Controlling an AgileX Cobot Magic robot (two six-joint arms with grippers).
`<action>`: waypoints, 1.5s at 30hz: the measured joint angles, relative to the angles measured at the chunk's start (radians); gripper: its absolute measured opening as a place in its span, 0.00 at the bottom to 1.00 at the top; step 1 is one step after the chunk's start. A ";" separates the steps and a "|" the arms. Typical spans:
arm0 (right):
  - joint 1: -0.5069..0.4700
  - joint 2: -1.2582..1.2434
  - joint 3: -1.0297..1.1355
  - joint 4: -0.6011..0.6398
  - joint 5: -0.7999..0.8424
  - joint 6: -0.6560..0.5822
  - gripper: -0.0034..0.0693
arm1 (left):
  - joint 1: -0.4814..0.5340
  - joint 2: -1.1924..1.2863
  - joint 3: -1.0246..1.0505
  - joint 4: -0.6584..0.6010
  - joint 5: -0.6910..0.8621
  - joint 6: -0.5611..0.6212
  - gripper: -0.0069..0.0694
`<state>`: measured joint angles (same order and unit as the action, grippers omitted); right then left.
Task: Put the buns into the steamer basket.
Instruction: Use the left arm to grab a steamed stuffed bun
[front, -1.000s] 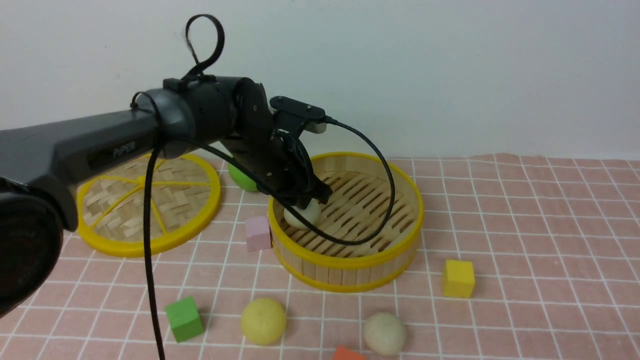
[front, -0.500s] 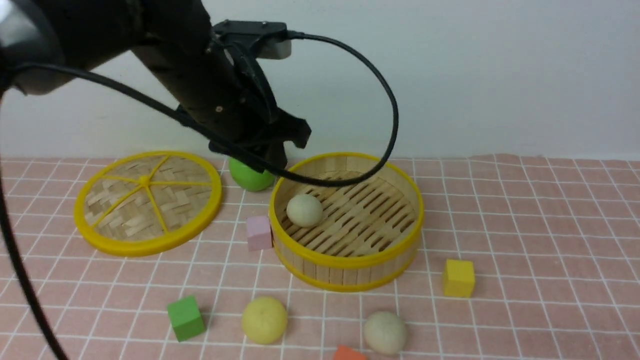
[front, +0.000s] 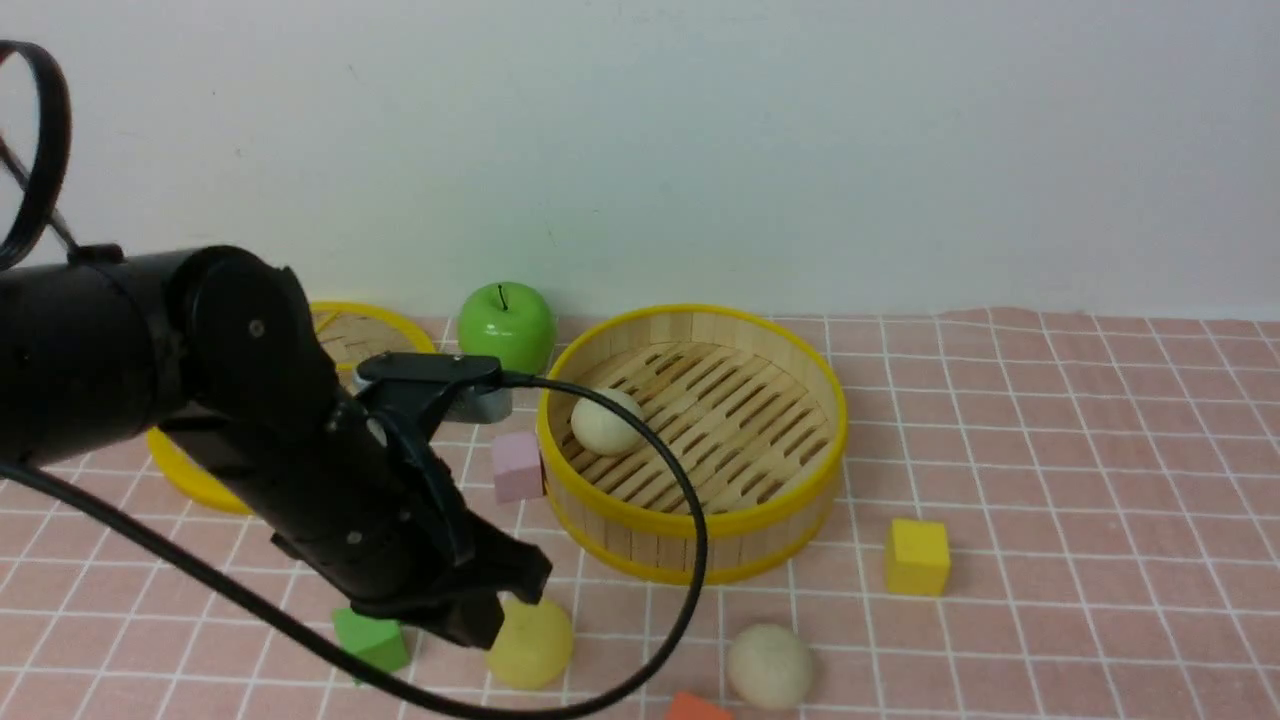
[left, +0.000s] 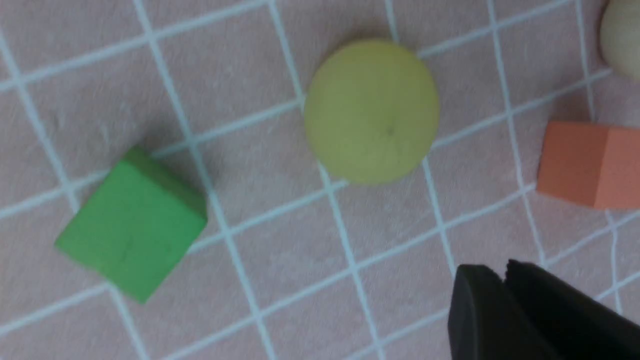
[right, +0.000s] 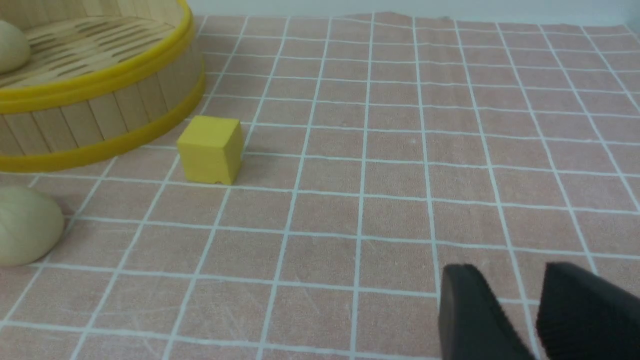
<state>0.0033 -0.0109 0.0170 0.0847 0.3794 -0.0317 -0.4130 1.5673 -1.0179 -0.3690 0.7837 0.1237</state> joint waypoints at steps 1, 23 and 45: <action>0.000 0.000 0.000 0.000 0.000 0.000 0.38 | 0.000 0.013 0.001 -0.031 -0.033 0.031 0.29; 0.000 0.000 0.000 0.000 0.000 0.000 0.38 | 0.000 0.190 0.001 -0.062 -0.203 0.278 0.47; 0.000 0.000 0.000 0.000 0.001 0.000 0.38 | 0.000 0.232 0.000 -0.057 -0.229 0.278 0.38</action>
<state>0.0033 -0.0109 0.0170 0.0847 0.3803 -0.0317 -0.4130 1.7996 -1.0181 -0.4263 0.5546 0.4017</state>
